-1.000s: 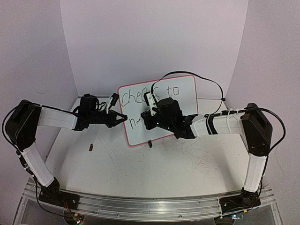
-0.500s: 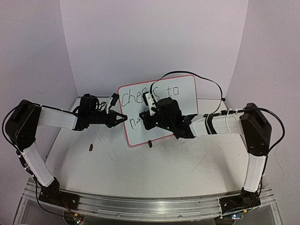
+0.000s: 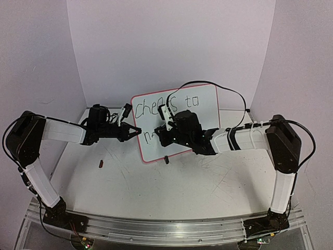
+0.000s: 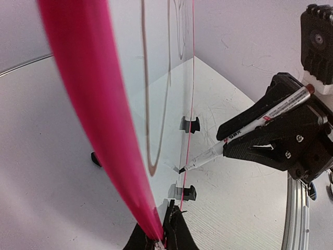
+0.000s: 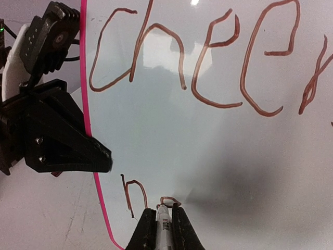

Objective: Write a sentence on the whiteboard

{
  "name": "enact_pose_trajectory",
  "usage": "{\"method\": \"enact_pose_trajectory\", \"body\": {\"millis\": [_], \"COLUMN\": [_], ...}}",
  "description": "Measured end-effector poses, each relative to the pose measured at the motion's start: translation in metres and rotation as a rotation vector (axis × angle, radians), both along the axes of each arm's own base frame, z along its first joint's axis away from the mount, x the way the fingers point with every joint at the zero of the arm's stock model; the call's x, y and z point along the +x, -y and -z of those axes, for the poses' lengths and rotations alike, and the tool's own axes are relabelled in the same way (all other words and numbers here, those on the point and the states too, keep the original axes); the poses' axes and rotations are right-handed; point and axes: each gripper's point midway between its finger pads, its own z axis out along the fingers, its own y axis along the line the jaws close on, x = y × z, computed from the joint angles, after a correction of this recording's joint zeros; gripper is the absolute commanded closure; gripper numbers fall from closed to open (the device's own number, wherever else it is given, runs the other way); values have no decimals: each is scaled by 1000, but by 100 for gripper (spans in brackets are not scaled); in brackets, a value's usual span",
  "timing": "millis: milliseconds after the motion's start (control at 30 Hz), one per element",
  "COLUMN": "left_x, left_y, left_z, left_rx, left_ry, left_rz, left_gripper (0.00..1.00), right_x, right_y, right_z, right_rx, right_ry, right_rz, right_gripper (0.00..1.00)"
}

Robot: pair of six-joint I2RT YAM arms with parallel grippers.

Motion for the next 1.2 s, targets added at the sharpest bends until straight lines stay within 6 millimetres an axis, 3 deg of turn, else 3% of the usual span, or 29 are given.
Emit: {"method": "enact_pose_trajectory", "body": {"millis": [500, 667, 800, 900, 1033, 1200], "left_x": [1, 1, -1, -1, -1, -2], "left_y": [-1, 0, 0, 1, 1, 1], "left_z": [0, 0, 0, 0, -1, -1], "left_rx": [2, 2, -1, 2, 3, 3], "left_ry": [0, 0, 1, 7, 19, 21], "left_rz": [-5, -3, 3, 7, 16, 17], "left_gripper": [100, 100, 100, 100, 100, 100], "right_x": [-5, -4, -7, -7, -2, 5], "right_y": [10, 17, 36, 44, 39, 25], "right_z": [23, 21, 10, -13, -37, -38], "right_rx": [-48, -65, -54, -10, 49, 65], "right_ry": [-20, -1, 22, 49, 79, 81], "right_rz": [48, 85, 110, 113, 90, 58], "right_gripper": [100, 100, 100, 100, 100, 100]}}
